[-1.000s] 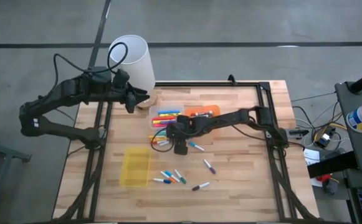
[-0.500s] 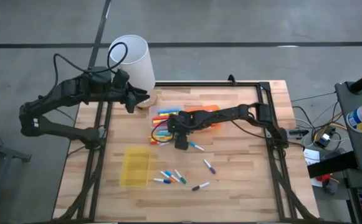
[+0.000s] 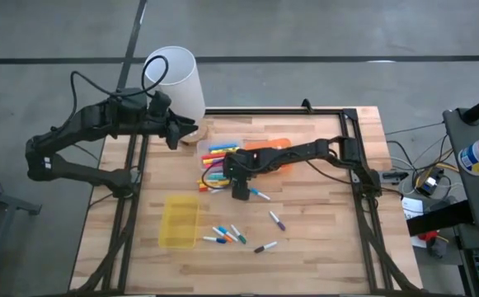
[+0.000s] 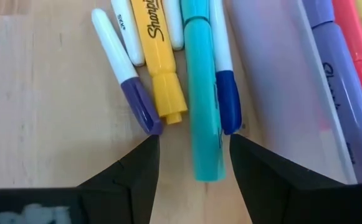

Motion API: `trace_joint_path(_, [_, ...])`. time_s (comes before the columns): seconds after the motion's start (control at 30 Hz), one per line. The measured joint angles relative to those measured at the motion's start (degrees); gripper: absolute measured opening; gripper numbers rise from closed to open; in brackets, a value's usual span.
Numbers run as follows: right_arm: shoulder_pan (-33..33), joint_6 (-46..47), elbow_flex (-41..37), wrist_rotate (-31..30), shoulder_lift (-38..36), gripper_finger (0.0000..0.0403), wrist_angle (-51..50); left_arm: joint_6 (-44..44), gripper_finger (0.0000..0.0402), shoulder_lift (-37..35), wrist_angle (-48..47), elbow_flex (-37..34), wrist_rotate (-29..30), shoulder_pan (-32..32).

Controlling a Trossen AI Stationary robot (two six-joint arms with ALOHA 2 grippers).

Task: Pick & Place Markers
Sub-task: Put the light blue highlighter into the transparent bin

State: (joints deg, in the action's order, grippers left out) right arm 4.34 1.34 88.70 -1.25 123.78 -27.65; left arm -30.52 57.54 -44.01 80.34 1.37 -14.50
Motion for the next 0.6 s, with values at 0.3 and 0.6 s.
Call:
trace_joint_path(0.3, [-0.3,3.4,-0.2,7.1,-0.2,0.0187,0.1,-0.8,0.0156,0.0,0.6,0.0,0.0,0.0])
trace_joint_path(0.6, [-1.8,5.3,1.9,4.7,0.2,0.0187,-1.9,-1.2,0.0156,0.0,0.7,0.0,0.0,0.0])
